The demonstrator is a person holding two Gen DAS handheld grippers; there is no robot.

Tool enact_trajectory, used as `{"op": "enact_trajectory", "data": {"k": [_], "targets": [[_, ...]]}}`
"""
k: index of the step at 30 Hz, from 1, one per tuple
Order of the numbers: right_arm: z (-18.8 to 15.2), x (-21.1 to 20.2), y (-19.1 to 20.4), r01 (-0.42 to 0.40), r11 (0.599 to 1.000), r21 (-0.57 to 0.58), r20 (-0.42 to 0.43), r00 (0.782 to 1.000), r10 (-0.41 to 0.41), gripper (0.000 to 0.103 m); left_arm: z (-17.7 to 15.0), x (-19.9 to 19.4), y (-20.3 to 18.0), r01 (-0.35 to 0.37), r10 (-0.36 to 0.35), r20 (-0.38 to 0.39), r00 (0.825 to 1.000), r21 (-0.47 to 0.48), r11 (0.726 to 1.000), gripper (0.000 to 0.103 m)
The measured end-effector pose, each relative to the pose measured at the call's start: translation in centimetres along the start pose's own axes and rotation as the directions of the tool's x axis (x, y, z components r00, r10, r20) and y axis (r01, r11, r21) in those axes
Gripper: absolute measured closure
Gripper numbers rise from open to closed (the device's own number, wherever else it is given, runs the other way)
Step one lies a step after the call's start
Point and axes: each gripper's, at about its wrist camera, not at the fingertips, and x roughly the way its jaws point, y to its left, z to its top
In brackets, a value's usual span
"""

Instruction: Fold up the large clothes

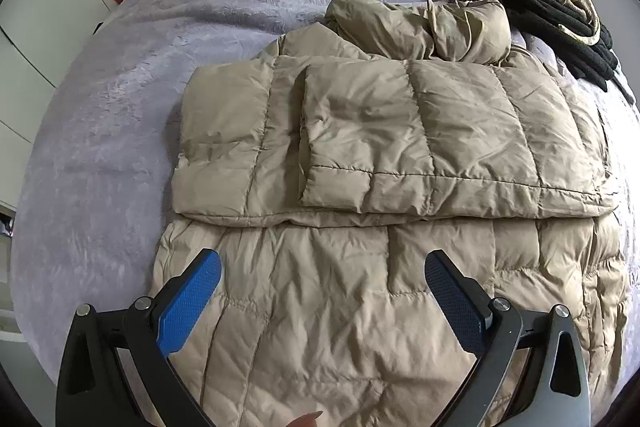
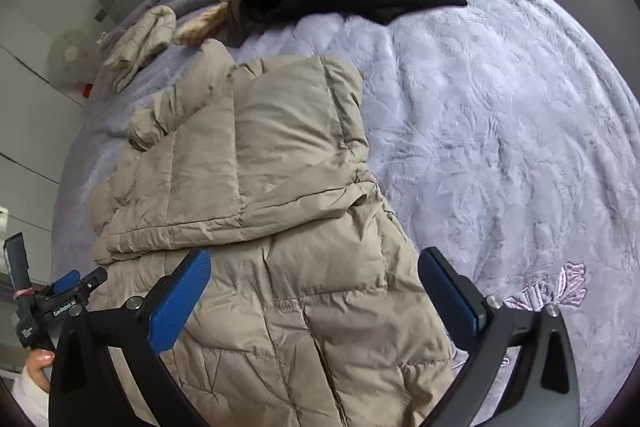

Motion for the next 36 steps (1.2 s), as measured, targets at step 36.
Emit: {"op": "enact_trajectory", "data": {"k": [36], "targets": [[-21.9, -6.2, -4.8, -0.29, 0.723, 0.627, -0.02, 0.922, 0.387, 0.0, -24.5, -4.5, 16.1, 0.227, -0.302, -0.234, 0.924, -0.301, 0.926, 0.001]]}}
